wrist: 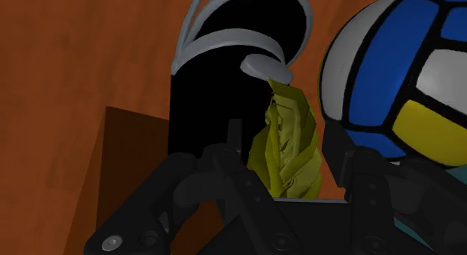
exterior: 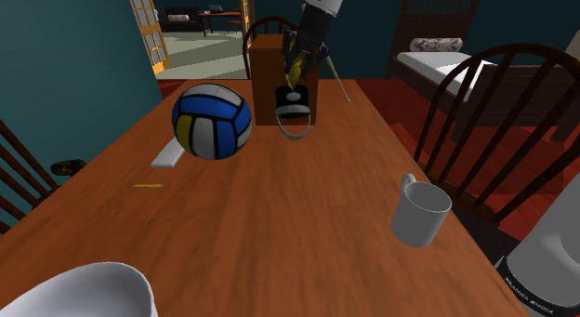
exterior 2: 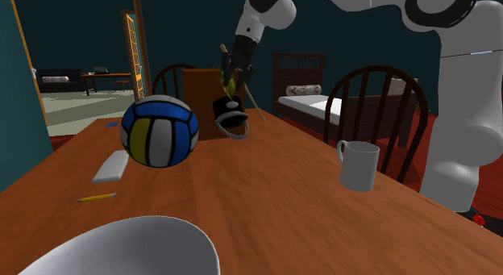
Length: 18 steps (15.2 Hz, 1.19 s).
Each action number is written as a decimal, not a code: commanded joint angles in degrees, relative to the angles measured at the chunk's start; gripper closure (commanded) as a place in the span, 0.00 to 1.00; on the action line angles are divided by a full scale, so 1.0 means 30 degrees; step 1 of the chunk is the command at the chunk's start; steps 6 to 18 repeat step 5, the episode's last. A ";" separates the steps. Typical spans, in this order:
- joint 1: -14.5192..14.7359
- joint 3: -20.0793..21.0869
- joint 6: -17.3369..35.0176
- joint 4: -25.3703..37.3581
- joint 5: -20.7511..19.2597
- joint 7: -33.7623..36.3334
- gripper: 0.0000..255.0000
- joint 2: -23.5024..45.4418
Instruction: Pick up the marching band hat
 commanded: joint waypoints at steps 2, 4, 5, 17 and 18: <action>-0.0009 -0.0007 -0.0817 0.0987 -0.0088 0.0295 1.00 0.0093; -0.0016 -0.0011 -0.1107 0.1336 -0.0116 0.0391 1.00 0.0138; -0.0016 -0.0011 -0.1108 0.1340 -0.0116 0.0391 1.00 0.0141; -0.0016 -0.0011 -0.1108 0.1340 -0.0116 0.0391 1.00 0.0141; -0.0016 -0.0011 -0.1108 0.1340 -0.0116 0.0391 1.00 0.0141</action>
